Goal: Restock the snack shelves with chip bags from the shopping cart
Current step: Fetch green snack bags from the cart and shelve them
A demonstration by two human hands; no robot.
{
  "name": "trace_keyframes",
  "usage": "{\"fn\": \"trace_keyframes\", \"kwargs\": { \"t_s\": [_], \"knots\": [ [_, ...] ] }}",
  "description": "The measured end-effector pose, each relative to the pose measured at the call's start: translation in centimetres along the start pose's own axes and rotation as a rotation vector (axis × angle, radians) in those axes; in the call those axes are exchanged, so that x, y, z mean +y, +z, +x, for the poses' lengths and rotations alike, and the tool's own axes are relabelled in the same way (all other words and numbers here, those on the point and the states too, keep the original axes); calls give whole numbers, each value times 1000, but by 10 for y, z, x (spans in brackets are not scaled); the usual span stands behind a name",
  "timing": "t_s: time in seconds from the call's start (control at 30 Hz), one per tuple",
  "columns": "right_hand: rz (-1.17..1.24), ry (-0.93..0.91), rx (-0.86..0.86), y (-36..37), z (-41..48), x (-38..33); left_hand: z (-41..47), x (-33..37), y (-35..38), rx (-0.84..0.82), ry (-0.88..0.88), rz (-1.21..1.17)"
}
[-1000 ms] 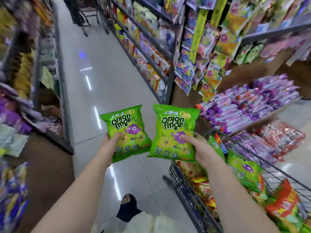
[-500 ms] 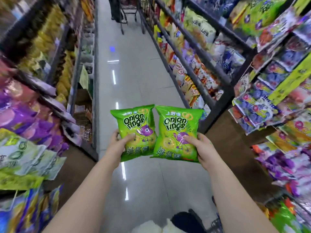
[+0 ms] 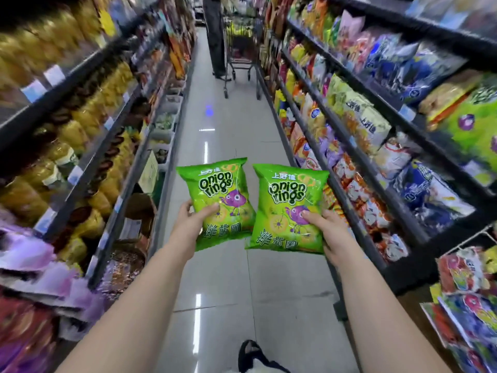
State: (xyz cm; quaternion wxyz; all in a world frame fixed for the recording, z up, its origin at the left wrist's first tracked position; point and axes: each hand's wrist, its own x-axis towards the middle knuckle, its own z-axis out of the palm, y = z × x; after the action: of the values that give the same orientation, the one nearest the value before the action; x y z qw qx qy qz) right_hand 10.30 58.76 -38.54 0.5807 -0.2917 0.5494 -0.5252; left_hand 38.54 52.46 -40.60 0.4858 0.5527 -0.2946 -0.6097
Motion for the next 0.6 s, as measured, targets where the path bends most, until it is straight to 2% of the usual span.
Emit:
{"fn": "trace_keyframes", "kwargs": {
  "t_s": [0.27,0.6],
  "knots": [
    [-32,-96,-41,32,173,-117,149,110,86,-67,99,0],
    [17,-263,69,62,363,-244,376,234,192,-236,148,24]
  ]
}}
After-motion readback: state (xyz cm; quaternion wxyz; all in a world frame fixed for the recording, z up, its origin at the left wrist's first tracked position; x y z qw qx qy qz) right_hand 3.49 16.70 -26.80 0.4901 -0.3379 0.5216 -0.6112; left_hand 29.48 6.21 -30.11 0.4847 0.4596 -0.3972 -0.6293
